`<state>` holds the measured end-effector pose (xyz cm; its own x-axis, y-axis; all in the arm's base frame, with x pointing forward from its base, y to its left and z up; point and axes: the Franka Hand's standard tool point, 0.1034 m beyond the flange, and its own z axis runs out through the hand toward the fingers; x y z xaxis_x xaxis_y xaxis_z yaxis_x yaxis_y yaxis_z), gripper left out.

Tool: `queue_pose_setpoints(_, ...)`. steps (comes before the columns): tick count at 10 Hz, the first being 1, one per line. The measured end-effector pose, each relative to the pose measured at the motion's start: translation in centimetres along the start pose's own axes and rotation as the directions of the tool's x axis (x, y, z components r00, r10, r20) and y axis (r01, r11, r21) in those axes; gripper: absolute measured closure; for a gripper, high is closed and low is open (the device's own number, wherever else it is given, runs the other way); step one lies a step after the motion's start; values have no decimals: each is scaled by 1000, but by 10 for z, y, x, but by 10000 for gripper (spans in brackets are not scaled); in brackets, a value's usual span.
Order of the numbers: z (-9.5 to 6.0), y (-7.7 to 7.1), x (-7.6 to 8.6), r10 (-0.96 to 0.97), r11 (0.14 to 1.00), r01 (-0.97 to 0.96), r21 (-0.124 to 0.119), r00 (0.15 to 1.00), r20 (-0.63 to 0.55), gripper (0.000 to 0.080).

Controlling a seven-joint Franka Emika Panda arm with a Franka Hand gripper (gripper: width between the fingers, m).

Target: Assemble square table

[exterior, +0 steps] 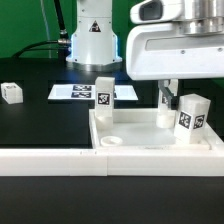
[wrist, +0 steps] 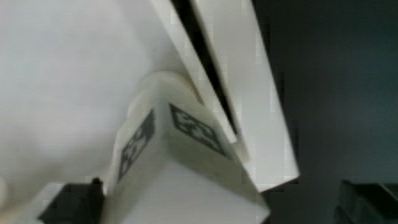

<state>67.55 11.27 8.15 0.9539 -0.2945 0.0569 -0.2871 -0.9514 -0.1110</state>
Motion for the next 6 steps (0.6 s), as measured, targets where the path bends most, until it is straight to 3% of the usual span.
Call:
queue_pose_setpoints(3, 1, 5, 3, -163, 987, 163, -10, 987, -12, 150)
queue_pose_setpoints(5, 8, 0, -7, -452, 890, 452, -63, 892, 18, 150)
queue_pose_setpoints(6, 9, -5, -11, -522, 849, 523, -69, 852, 33, 150)
